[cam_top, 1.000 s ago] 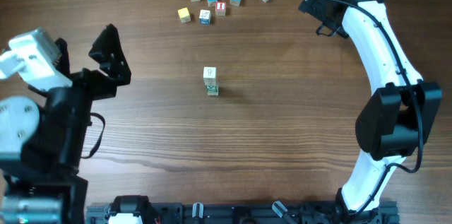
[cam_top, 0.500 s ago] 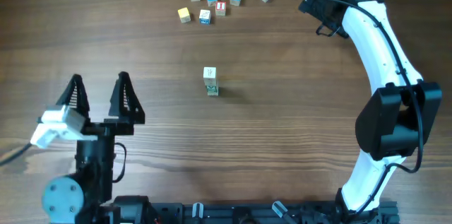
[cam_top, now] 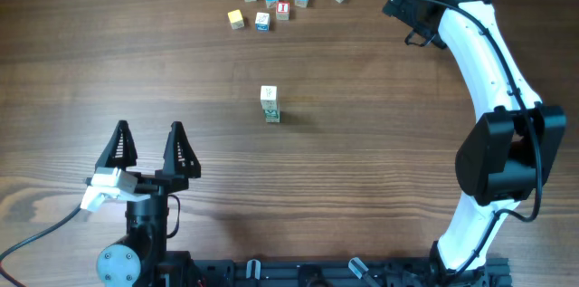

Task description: Form a tower

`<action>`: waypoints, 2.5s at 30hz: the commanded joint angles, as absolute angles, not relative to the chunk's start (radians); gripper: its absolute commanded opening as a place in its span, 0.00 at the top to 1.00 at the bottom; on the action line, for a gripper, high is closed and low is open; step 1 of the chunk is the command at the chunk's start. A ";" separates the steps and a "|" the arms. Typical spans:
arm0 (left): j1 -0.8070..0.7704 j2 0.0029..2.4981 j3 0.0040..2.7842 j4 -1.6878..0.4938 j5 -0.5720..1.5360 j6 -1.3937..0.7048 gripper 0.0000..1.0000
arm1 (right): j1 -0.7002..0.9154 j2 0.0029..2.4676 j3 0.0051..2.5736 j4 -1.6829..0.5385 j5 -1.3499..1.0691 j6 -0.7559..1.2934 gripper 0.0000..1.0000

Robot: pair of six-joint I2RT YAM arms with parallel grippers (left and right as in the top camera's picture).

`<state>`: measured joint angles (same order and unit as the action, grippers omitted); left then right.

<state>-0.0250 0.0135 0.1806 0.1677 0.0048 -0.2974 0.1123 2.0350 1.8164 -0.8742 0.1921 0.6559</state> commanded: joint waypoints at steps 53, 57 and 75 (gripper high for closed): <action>-0.021 0.103 0.006 -0.064 0.047 -0.294 0.00 | 0.111 2.006 1.840 -0.872 0.202 0.648 0.00; -0.021 0.105 0.006 -0.075 0.044 -0.295 0.00 | 0.111 2.006 1.840 -0.872 0.202 0.648 0.00; -0.021 0.003 0.006 -0.071 0.044 -0.295 0.00 | 0.111 2.006 1.840 -0.872 0.202 0.648 0.00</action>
